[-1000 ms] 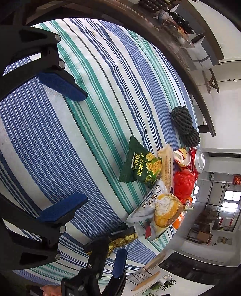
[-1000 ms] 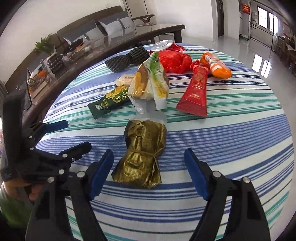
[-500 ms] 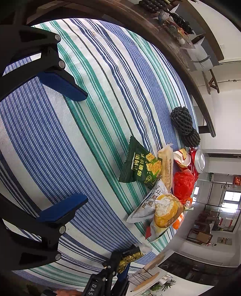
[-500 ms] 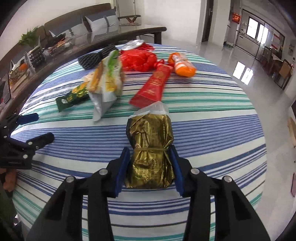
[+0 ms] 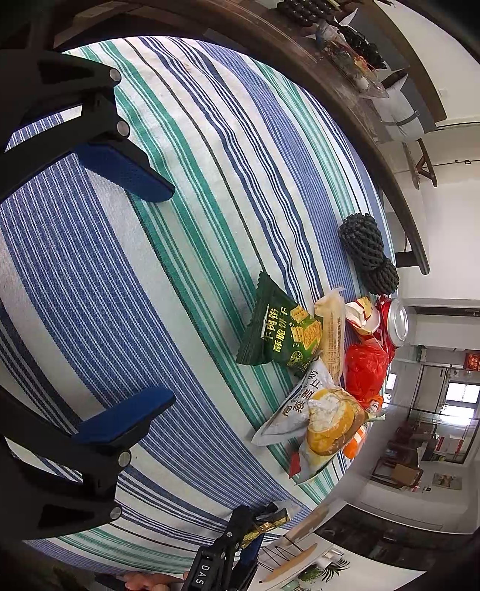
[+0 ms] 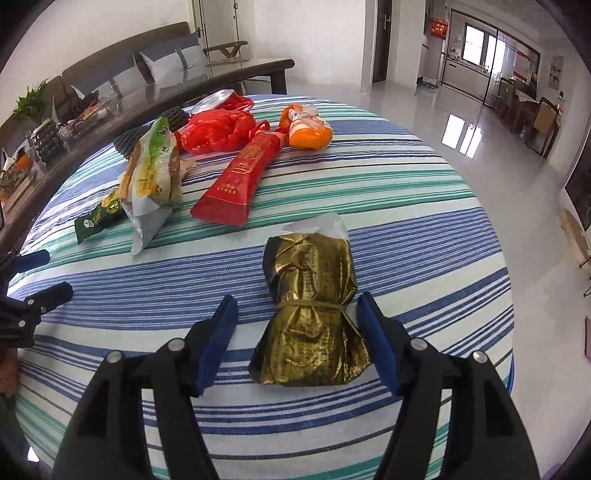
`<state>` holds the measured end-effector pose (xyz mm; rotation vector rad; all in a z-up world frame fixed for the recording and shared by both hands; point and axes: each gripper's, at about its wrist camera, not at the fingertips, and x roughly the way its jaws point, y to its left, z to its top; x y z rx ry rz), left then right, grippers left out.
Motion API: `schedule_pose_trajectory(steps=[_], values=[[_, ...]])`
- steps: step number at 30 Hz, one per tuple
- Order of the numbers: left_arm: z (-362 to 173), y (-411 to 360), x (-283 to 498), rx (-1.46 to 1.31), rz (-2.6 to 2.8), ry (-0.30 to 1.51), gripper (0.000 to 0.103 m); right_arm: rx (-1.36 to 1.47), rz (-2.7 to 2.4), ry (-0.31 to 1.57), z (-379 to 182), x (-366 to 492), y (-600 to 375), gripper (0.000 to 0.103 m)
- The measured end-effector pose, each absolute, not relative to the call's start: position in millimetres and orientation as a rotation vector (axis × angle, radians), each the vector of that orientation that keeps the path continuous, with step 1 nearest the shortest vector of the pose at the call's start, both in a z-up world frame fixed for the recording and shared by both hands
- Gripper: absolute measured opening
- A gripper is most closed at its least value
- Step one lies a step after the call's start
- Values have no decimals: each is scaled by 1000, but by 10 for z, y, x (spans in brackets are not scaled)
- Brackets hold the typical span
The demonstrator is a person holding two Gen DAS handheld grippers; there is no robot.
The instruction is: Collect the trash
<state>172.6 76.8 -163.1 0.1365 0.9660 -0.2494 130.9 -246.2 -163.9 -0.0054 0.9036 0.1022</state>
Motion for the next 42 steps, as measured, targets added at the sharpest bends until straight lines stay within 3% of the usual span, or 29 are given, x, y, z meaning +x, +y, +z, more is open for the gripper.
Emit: schedule_pose_trajectory(steps=[42], values=[[-1638,760,1735,136,-248,966,99,-1,117,902,-1662,1287,-2453,73]])
